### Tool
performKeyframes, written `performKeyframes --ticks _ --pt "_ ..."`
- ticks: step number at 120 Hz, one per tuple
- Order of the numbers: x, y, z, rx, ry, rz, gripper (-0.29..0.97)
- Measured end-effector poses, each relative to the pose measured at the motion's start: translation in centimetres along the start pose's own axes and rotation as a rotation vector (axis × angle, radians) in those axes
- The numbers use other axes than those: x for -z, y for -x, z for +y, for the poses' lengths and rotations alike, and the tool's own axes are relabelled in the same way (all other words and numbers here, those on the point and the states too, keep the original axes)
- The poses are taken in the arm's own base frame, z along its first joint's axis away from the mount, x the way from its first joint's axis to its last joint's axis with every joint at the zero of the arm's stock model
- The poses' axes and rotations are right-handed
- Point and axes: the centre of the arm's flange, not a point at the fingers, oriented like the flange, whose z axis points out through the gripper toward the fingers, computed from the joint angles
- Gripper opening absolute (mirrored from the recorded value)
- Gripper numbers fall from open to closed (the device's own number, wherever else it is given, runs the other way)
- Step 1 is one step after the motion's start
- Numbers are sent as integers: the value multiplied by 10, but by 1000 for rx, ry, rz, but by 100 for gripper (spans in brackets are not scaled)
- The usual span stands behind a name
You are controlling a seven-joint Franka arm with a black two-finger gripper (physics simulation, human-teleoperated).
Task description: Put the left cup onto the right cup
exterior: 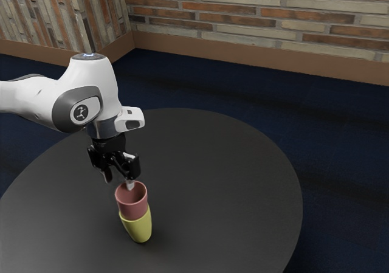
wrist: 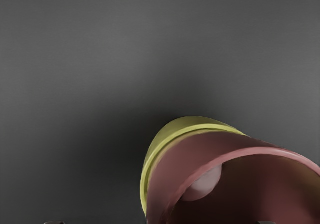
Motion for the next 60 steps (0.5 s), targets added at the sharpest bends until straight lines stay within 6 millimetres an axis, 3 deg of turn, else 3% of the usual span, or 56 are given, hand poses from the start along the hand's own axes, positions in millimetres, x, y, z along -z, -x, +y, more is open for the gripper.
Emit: performKeyframes --ticks 24,60 --pt "2 -1 0 -1 1 4 61" --pt "13 -5 1 -4 5 22 66"
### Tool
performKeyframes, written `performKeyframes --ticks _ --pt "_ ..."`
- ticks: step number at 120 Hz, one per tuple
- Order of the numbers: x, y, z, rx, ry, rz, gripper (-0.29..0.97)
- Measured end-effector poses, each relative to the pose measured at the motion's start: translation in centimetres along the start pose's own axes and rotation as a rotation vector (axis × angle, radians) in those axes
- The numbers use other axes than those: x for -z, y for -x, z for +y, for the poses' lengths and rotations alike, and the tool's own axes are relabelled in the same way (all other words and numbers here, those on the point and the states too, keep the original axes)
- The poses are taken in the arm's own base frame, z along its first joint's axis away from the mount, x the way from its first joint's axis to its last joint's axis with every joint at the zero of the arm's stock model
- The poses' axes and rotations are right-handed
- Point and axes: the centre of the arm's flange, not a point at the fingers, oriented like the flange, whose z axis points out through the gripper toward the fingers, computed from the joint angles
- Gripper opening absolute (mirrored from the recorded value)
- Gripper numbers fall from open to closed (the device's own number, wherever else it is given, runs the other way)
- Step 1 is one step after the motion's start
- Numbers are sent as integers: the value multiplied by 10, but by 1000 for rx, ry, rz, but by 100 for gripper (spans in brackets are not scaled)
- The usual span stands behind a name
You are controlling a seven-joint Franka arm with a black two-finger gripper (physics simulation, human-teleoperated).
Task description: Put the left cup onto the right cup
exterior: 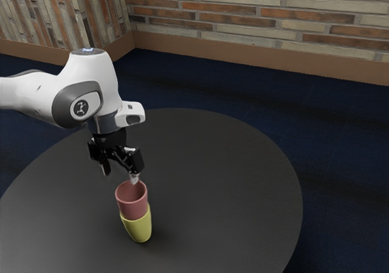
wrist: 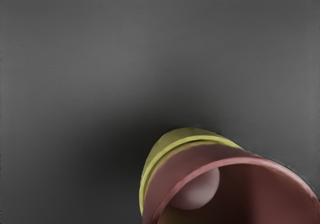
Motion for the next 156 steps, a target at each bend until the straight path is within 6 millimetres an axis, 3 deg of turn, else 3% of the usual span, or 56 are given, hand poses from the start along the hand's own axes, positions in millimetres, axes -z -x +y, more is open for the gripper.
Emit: performKeyframes --ticks 35,117,156 --pt "29 -21 4 -8 5 15 68" --pt "150 -81 12 -37 15 28 68" --pt "214 -77 2 -42 18 67 68"
